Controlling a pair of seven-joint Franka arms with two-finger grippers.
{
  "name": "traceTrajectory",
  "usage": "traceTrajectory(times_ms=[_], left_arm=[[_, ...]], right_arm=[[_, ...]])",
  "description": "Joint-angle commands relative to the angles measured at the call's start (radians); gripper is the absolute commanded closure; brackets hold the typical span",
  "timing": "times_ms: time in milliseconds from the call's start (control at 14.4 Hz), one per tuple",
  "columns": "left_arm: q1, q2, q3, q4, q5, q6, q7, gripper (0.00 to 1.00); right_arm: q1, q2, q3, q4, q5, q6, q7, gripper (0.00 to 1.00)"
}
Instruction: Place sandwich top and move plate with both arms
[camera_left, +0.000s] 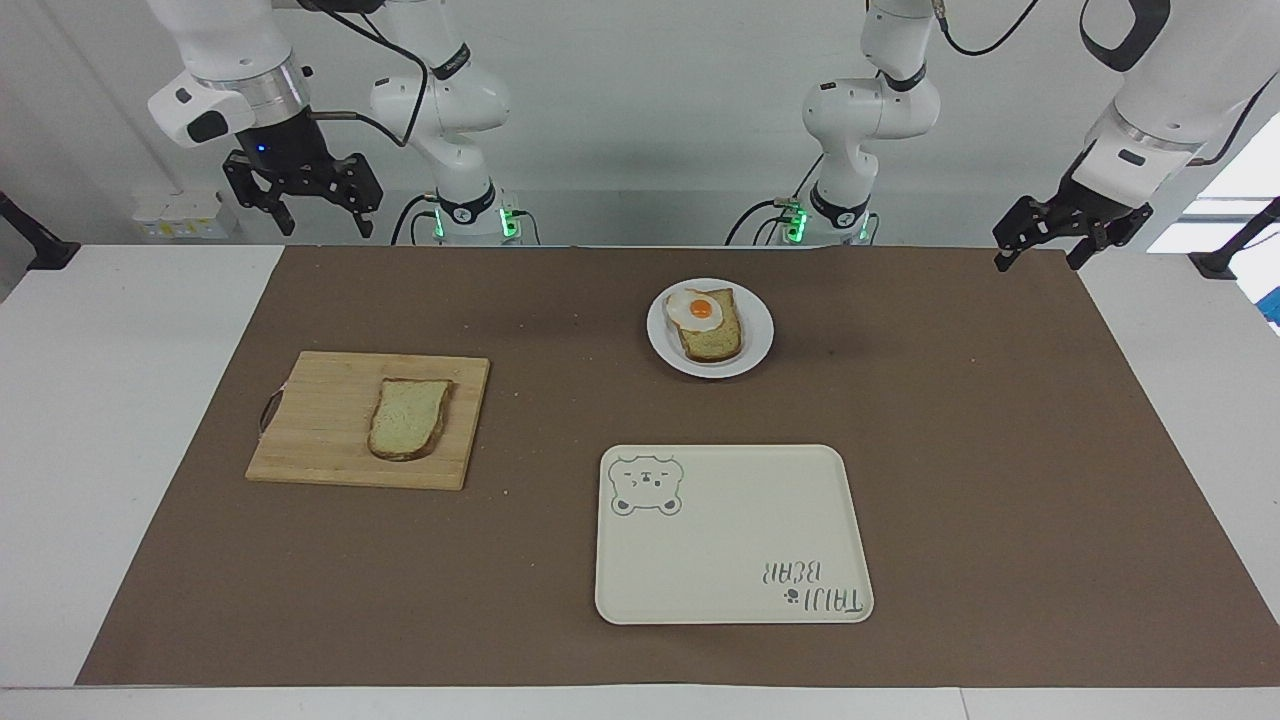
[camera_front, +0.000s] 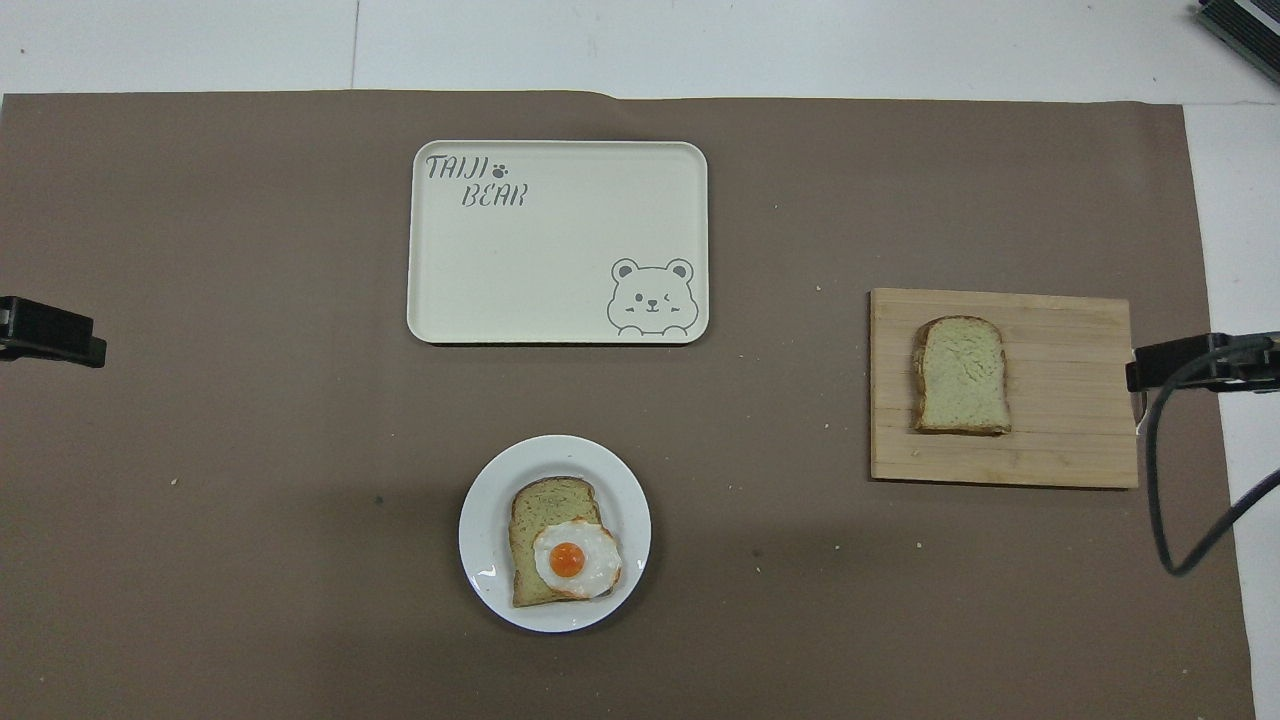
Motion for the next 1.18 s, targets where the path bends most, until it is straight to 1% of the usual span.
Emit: traceTrajectory(times_ms=[0, 1107], left_arm=[[0.012, -0.009, -0.01, 0.002, 0.009, -0.02, -0.008, 0.0], [0.012, -0.009, -0.01, 0.002, 0.009, -0.02, -0.008, 0.0]], right_arm=[[-0.012, -0.014, 0.002, -0.022, -0.013, 0.022, -0.03, 0.0], [-0.016, -0.026, 0.001, -0.042, -0.01, 0.022, -0.028, 0.0]])
